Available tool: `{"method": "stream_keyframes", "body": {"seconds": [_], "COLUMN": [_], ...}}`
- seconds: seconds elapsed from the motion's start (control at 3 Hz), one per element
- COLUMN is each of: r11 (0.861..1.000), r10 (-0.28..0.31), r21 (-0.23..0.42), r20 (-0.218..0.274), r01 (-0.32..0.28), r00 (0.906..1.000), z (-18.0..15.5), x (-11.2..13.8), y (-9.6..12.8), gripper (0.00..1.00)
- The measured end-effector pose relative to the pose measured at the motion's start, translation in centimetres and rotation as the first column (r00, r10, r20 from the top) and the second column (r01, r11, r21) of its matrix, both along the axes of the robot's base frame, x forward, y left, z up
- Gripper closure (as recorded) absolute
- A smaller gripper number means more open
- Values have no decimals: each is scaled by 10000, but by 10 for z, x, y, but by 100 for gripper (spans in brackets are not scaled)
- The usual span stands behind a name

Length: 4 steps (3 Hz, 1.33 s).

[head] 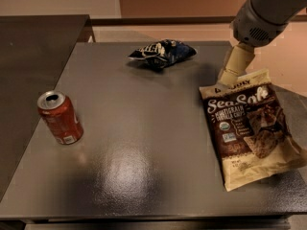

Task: Move blue chip bag near coke can

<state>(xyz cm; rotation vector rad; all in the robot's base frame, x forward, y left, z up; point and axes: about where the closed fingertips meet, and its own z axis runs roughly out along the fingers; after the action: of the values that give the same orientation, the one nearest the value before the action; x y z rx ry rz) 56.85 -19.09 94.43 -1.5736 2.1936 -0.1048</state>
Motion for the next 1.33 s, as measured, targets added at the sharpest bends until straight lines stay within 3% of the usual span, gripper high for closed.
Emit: {"method": "stream_keyframes", "body": {"seconds": [0.67, 1.33], "r11": [9901, 9772], "r10": [-150, 427], "r21": [1399, 2083], "r20": [388, -76], "r01": [94, -402], "r00": [9991, 9991], "z": [-27, -64], "x": [98, 152], "y": [39, 84], "gripper": [0, 0]}}
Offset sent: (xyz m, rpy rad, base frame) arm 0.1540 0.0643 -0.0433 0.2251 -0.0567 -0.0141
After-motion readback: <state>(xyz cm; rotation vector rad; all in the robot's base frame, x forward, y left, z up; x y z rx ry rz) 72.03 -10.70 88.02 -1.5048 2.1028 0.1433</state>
